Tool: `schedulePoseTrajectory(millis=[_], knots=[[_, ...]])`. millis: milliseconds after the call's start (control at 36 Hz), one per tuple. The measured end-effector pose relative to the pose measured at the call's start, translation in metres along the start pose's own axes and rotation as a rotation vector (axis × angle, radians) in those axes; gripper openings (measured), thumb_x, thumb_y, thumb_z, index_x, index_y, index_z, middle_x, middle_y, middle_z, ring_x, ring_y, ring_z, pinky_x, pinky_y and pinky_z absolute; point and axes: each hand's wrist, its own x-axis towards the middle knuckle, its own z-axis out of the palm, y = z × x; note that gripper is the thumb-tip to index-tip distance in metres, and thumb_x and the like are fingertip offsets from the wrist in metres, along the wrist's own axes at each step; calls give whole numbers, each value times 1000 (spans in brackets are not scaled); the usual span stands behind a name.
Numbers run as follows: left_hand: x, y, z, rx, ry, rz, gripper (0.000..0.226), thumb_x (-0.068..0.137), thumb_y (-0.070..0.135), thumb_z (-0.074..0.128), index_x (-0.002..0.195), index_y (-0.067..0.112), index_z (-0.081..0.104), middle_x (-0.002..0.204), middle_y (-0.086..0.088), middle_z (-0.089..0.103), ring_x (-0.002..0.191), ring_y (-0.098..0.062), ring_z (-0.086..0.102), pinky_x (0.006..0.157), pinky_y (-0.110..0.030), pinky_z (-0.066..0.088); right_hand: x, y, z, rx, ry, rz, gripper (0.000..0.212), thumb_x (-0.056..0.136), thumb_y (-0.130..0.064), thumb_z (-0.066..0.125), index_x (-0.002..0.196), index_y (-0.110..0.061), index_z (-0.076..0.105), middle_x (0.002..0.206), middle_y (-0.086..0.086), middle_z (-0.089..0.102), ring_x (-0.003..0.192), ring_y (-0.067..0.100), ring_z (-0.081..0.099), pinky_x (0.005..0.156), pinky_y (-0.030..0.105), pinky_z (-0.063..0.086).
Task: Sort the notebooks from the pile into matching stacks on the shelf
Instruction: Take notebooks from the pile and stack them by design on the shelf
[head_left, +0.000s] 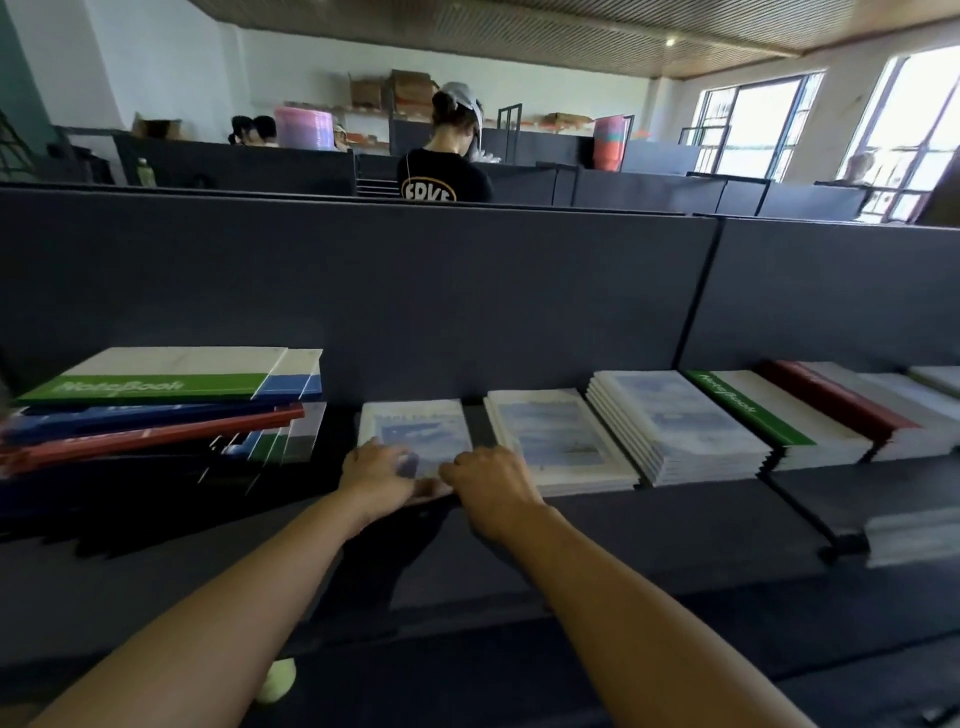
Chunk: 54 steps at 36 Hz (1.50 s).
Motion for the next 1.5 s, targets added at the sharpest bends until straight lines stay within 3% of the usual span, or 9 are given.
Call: schedulePoseTrajectory(millis=[139, 222, 500, 639, 750, 861, 1028, 1333, 1500], knots=[[1, -1, 8, 174, -110, 91, 92, 68, 75, 62, 144, 33, 35, 156, -3, 21, 144, -25, 16, 116, -39, 23, -5, 7, 5, 50, 33, 4, 36, 95, -41, 46, 121, -19, 58, 115, 7, 62, 104, 27, 58, 86, 38, 41], [7, -6, 10, 138, -73, 129, 82, 74, 66, 66, 143, 31, 40, 153, -5, 28, 143, -25, 20, 114, -37, 26, -6, 9, 5, 57, 29, -8, 42, 96, -49, 41, 118, -19, 59, 113, 7, 63, 99, 28, 59, 86, 40, 39], [22, -28, 17, 67, -54, 179, 85, 52, 65, 62, 131, 33, 55, 147, -9, 40, 137, -24, 35, 110, -48, 32, -5, 1, 1, 73, 40, 50, 45, 96, -42, 32, 112, -14, 63, 112, 11, 63, 98, 28, 58, 89, 42, 32], [13, -27, 17, 51, -19, 198, 65, 73, 43, 79, 132, 33, 55, 151, -5, 36, 140, -21, 33, 113, -45, 30, -2, -7, 2, 119, 60, 99, 42, 97, -36, 32, 111, -14, 65, 112, 11, 63, 97, 29, 58, 89, 40, 32], [7, -24, 16, 120, 22, 207, 68, 73, 55, 74, 134, 33, 52, 149, 0, 41, 135, -18, 39, 110, -39, 34, 0, -2, -4, 139, 22, 106, 36, 98, -24, 33, 111, -15, 65, 115, 9, 63, 103, 28, 58, 93, 40, 34], [-6, -16, 7, 312, 161, 301, 50, 84, 64, 50, 116, 25, 57, 124, 2, 56, 115, -21, 53, 90, -33, 43, 6, 16, -8, 253, 72, 220, 33, 99, -17, 30, 110, -11, 61, 115, 10, 65, 103, 29, 59, 98, 39, 34], [-33, -13, -27, 356, 466, 360, 40, 96, 42, 50, 129, 19, 55, 128, 2, 54, 117, -18, 49, 91, -31, 40, 27, 16, -27, 314, 199, 253, 29, 100, -17, 33, 114, -11, 58, 113, 8, 66, 102, 28, 60, 90, 35, 39], [-71, -62, -124, 516, 671, 133, 35, 97, 36, 47, 124, 16, 57, 120, -2, 57, 112, -23, 50, 89, -35, 40, 85, -60, -86, 307, 328, 32, 27, 99, -21, 35, 107, -16, 61, 110, 5, 66, 98, 27, 60, 81, 34, 42], [-67, -90, -155, 548, 625, 18, 37, 96, 34, 48, 129, 19, 54, 129, -1, 54, 121, -22, 46, 98, -36, 37, 113, -92, -102, 441, 185, 19, 41, 101, -36, 33, 135, -18, 47, 134, 7, 53, 119, 27, 49, 91, 38, 42]])
